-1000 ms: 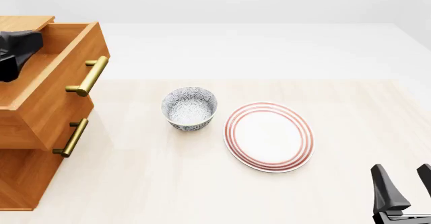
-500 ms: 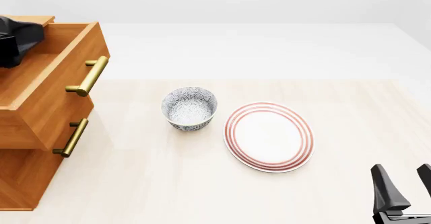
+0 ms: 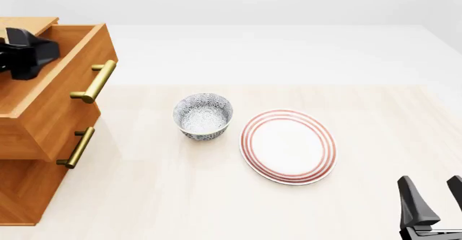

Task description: Open the top drawer of the cabinet.

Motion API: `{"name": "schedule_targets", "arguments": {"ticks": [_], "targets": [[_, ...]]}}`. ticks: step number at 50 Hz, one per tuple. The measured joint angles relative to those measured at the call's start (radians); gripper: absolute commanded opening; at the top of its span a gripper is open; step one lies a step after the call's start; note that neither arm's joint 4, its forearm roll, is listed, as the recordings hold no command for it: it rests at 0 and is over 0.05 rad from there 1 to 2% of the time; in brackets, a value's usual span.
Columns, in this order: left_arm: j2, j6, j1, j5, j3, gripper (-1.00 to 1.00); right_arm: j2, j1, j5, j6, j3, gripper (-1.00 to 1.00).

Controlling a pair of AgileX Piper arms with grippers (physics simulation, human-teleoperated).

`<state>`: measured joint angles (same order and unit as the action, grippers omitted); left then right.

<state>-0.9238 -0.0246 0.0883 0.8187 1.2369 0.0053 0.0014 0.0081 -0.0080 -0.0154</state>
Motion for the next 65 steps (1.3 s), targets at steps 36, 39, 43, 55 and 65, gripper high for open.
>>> {"name": "schedule_targets", "arguments": {"ticks": [36, 39, 43, 55, 65], "targets": [[-0.021, 0.006, -0.053, 0.031, -0.049, 1.00, 0.002, 0.000, -0.005, 0.000, 0.003, 1.00], [-0.020, 0.010, -0.053, 0.022, -0.060, 1.00, 0.002, 0.000, -0.004, 0.000, 0.003, 1.00], [-0.022, 0.015, -0.052, 0.010, -0.073, 1.00, 0.002, 0.000, -0.004, 0.000, 0.002, 1.00], [-0.046, 0.028, -0.043, -0.031, -0.094, 1.00, 0.005, -0.001, -0.008, 0.000, 0.003, 1.00], [-0.066, 0.041, -0.039, -0.064, -0.112, 1.00, 0.008, -0.001, -0.012, 0.000, 0.004, 1.00]]}}
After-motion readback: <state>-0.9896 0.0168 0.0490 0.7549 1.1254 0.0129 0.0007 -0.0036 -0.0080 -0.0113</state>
